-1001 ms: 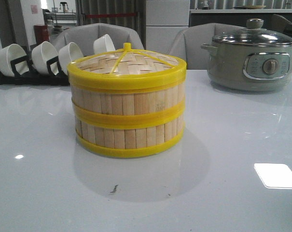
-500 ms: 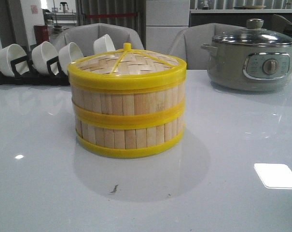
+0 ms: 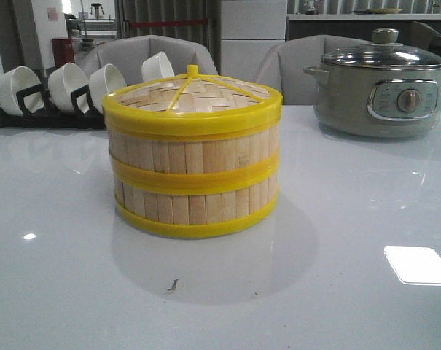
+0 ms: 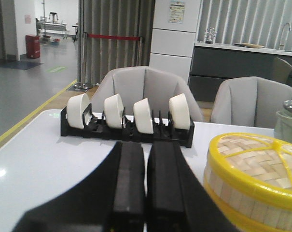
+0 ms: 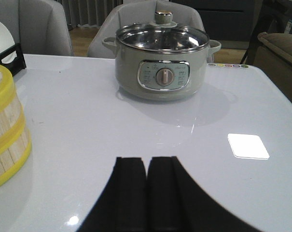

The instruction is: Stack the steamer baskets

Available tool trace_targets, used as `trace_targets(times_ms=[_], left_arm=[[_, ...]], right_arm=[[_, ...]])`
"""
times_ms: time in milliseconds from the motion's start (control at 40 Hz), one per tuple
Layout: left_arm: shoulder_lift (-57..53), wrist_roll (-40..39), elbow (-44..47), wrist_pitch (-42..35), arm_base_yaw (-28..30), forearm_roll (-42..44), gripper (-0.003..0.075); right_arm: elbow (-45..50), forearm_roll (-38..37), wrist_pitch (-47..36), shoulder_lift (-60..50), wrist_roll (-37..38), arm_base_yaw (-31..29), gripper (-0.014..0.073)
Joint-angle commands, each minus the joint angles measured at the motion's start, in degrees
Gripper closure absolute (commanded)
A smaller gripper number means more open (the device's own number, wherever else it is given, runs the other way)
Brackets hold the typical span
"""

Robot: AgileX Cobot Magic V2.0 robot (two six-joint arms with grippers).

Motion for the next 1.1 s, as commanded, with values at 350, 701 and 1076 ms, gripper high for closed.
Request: trace_targets(times_ms=[350,701,1076], left_arm=[[-10.4,-0.2,13.6,-8.3,3.6,-0.9,0.0616],[-10.4,0.1,13.6,-7.7,3.6,-1.0,0.0616],[-10.4,0.1,13.6,-9.3,3.6,3.9,0.0616]], right_arm=[[-1.7,0.0,-5.0,0.5,0.2,-0.2,0.0533],[-1.7,0.0,-4.9,0.4,0.2,-0.2,0.0533],[-1.7,0.0,-4.9,0.4,0.2,-0.2,0.0533]])
